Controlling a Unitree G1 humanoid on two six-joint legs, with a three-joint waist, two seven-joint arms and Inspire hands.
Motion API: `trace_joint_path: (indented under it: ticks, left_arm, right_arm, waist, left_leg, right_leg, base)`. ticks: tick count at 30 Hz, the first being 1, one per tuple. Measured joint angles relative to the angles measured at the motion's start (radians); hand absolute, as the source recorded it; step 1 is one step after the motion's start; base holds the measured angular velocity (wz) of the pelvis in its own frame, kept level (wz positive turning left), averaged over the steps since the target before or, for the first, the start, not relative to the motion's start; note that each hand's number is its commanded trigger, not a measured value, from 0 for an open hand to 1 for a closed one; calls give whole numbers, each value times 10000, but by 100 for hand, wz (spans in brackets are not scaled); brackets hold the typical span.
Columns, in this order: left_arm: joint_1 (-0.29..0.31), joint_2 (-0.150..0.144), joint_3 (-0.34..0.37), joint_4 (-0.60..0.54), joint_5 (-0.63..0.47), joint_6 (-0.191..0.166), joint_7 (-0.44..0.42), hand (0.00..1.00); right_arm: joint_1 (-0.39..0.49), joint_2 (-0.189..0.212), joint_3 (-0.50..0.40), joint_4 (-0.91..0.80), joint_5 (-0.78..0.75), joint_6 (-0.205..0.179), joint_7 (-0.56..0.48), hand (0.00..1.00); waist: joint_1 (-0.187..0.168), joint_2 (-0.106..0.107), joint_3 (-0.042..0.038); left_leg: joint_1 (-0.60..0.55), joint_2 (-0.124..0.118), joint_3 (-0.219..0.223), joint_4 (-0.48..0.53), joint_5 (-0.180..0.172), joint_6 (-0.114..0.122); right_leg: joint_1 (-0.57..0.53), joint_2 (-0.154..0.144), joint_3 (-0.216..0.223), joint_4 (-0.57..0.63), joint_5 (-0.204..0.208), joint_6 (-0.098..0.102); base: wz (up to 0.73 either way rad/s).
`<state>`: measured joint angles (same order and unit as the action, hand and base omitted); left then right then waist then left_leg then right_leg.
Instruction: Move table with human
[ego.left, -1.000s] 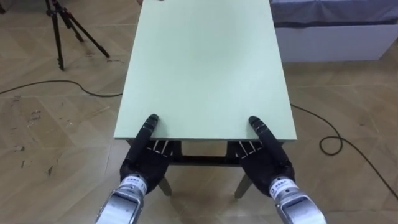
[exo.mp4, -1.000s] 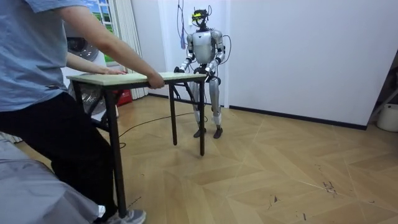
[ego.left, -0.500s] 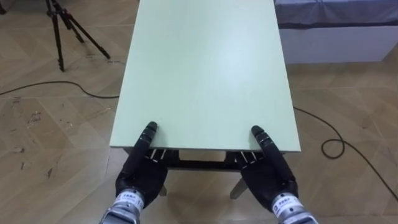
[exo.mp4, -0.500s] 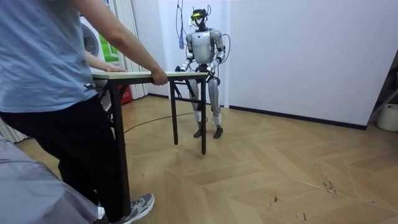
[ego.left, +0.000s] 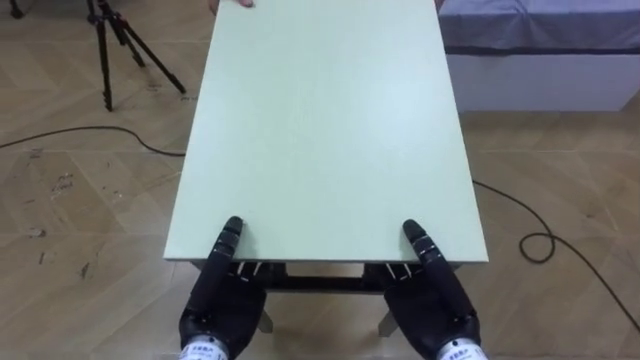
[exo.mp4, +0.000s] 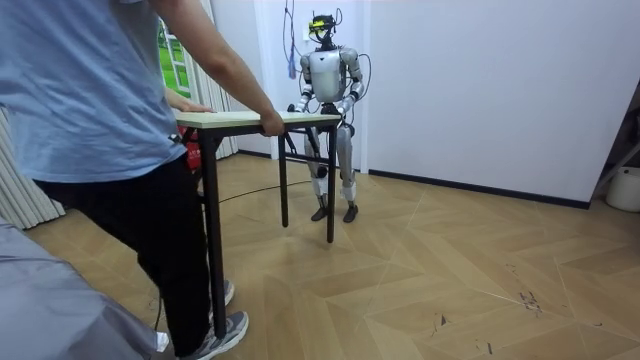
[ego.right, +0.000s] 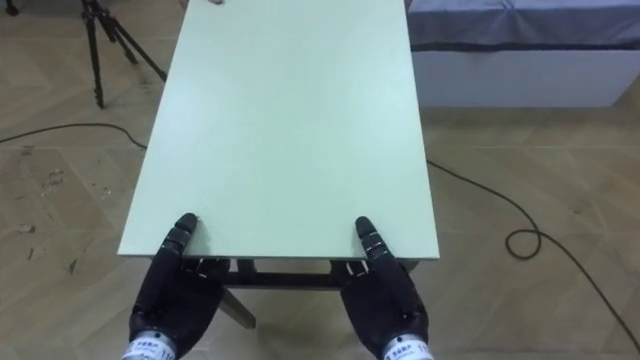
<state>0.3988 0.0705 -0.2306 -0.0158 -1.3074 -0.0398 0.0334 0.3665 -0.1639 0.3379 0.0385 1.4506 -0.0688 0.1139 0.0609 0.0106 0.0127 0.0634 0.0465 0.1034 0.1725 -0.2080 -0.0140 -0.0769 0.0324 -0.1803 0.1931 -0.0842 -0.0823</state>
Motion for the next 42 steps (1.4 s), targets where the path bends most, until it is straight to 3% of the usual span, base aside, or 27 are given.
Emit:
trace_joint_path:
  ticks: [2,6,9,12,13,15,17,19,22,23,25,26,27,28,29,31,32,33,34,35,36,37,38,39,40,41,42]
  left_arm:
    - [113,110,-176,-82,-76,-187,-132,100]
    - [303,391,-482,-81,-400,-389,-420,100]
    - [360,513,-509,-65,-556,-375,-434,100]
    - [792,494,-599,-62,-656,-560,-678,100]
    - [936,566,-585,-64,-780,-612,-904,100]
    - [910,708,-582,-72,-848,-575,-1037,100]
    - [786,837,-590,-75,-854,-516,-1040,100]
    - [541,802,-577,-53,-982,-529,-1037,100]
    - [-65,801,-594,107,-1070,-533,-1037,100]
    - [-185,814,-609,147,-1113,-537,-1037,100]
    - [-646,807,-831,494,-1252,-693,-1037,100]
    - [-739,774,-877,668,-1268,-709,-1037,100]
    - [-712,655,-899,841,-1274,-709,-1035,100]
    - [-548,613,-923,900,-1316,-709,-1033,100]
    - [-472,625,-929,904,-1378,-710,-1036,100]
    - [-382,675,-952,1004,-1443,-726,-1044,100]
    - [-337,687,-951,1004,-1470,-747,-1048,100]
    - [-300,697,-970,1060,-1503,-746,-1070,100]
    - [-300,665,-1024,1179,-1468,-630,-1060,100]
    - [-302,707,-1119,1190,-1419,-569,-1057,100]
    - [-325,854,-1410,1162,-1333,-518,-1058,100]
    - [-273,1058,-1670,1041,-1248,-512,-1061,100]
    - [-196,1103,-1704,916,-1223,-459,-1063,100]
    - [-107,1272,-1672,699,-1196,-437,-1065,100]
    - [68,1113,-1657,682,-1209,-458,-1065,100]
    - [244,987,-1612,597,-1274,-507,-1091,100]
    - [389,1128,-1323,240,-1645,-590,-1236,100]
  right_arm:
    - [80,-20,45,0,135,-83,165,100]
    - [334,-92,164,20,195,-272,350,100]
    - [362,-337,344,27,361,-259,438,100]
    - [470,-433,490,34,273,-250,545,100]
    - [461,-441,552,32,256,-249,578,100]
    - [469,-546,588,32,292,-230,731,100]
    - [430,-598,614,20,404,-255,767,100]
    - [193,-635,617,-20,400,-344,776,100]
    - [-157,-669,621,-39,404,-530,833,100]
    - [-210,-669,604,-39,407,-545,833,100]
    - [-288,-574,508,-12,402,-631,834,100]
    - [-261,-534,457,43,398,-617,833,100]
    - [-167,-543,316,106,311,-537,835,100]
    - [-17,-631,323,121,309,-451,839,100]
    - [21,-628,317,137,328,-431,839,100]
    - [172,-477,293,180,353,-239,839,100]
    - [167,-450,276,202,354,-155,839,100]
    - [166,-456,218,268,341,-26,839,100]
    - [387,-517,76,296,385,68,856,100]
    - [580,-503,11,291,436,55,950,100]
    - [1028,-506,-8,276,772,-50,1287,100]
    - [1410,-545,-4,244,1046,-200,1624,100]
    - [1516,-639,78,196,1190,-255,1700,100]
    - [1440,-801,278,133,1378,-338,1721,100]
    - [1175,-1181,449,133,1523,-390,1561,100]
    - [934,-1435,567,95,1582,-375,1483,100]
    - [298,-1432,862,71,1648,-387,1225,100]
  waist:
    - [14,-96,-15]
    - [207,-287,-1]
    - [455,-117,36]
    - [829,163,34]
    - [752,227,39]
    - [414,285,90]
    - [253,315,145]
    - [208,519,249]
    - [-61,653,216]
    - [-132,657,213]
    - [-422,652,210]
    - [-462,601,197]
    - [-527,589,145]
    - [-558,572,30]
    - [-569,536,6]
    - [-746,248,-10]
    - [-827,156,-15]
    - [-895,81,56]
    - [-1131,59,64]
    - [-1230,46,66]
    - [-1232,-4,41]
    - [-1188,-102,27]
    - [-1125,-182,18]
    - [-1064,-478,176]
    - [-990,-120,-104]
    - [-808,484,-407]
    - [-637,340,-103]
  left_leg:
    - [-309,126,8,481,-200,-47]
    - [-1653,464,31,3435,-505,-327]
    - [-2704,990,67,5640,-300,-499]
    - [-3127,1428,61,8106,294,-659]
    - [-3091,1466,52,8692,354,-692]
    - [-2847,1498,38,8614,414,-794]
    - [-2338,1461,40,8115,-44,-861]
    - [-1638,1293,-82,6936,-1215,-1006]
    - [-1142,934,-120,4928,-2429,-711]
    - [-1074,854,-120,4564,-2586,-643]
    - [-1097,485,16,3725,-2900,-205]
    - [-1180,419,48,3699,-2789,-98]
    - [-1254,249,246,3732,-2662,64]
    - [-1315,118,405,3700,-2551,246]
    - [-1372,42,472,3668,-2447,329]
    - [-1729,-446,508,3551,-1942,679]
    - [-1835,-521,564,3511,-1802,738]
    - [-1929,-480,833,3542,-1642,912]
    - [-1922,-204,1188,3556,-1512,1000]
    - [-1923,-4,1402,3518,-1432,990]
    - [-1878,399,1985,3309,-1204,795]
    - [-1822,593,2462,3038,-966,696]
    - [-1800,673,2769,3011,-918,661]
    - [-1920,390,2887,3217,-895,535]
    - [-2474,-224,2373,3354,-976,956]
    - [-2822,-232,2238,3319,-960,1184]
    - [-3004,-667,1865,3275,-941,1733]
  right_leg:
    - [-291,24,-93,303,-99,-87]
    - [-573,84,-90,788,-449,-338]
    - [-614,435,-105,867,-535,-559]
    - [-585,466,-904,868,-572,-738]
    - [-578,453,-1285,855,-532,-835]
    - [-776,463,-1798,941,-407,-993]
    - [-1107,459,-1974,1193,-373,-1103]
    - [-1525,475,-2282,1170,-21,-1252]
    - [-2386,212,-2626,1175,557,-1366]
    - [-2536,131,-2706,1180,637,-1366]
    - [-2950,-371,-2963,1170,1025,-1196]
    - [-2953,-535,-2940,1160,1136,-1132]
    - [-2924,-763,-2806,1094,1358,-813]
    - [-2908,-861,-2606,852,1647,-169]
    - [-2895,-919,-2548,688,1811,188]
    - [-2752,-1226,-2450,-242,2677,1523]
    - [-2762,-1305,-2347,-415,2883,1844]
    - [-3016,-1573,-1987,652,2684,1400]
    - [-3286,-1894,-1260,2861,1383,855]
    - [-3277,-2058,-934,3928,657,862]
    - [-3001,-2290,-347,5782,-466,1027]
    - [-2293,-2517,18,6485,-1159,1133]
    - [-2021,-2620,197,6624,-1392,1207]
    - [-1980,-2442,618,6115,-1621,1672]
    - [-2143,-2067,730,5042,-1609,2493]
    - [-2121,-1633,929,4506,-1547,2702]
    - [-2379,-1918,1032,6154,-1661,2065]
  base:
    - [0]
    - [-3]
    - [-23]
    - [-64]
    - [-41]
    - [49]
    - [38]
    - [7]
    - [27]
    - [41]
    - [45]
    - [35]
    - [11]
    - [0]
    - [-6]
    - [11]
    - [20]
    - [49]
    - [76]
    - [115]
    - [112]
    - [90]
    - [28]
    - [-43]
    - [-86]
    - [-138]
    - [-89]
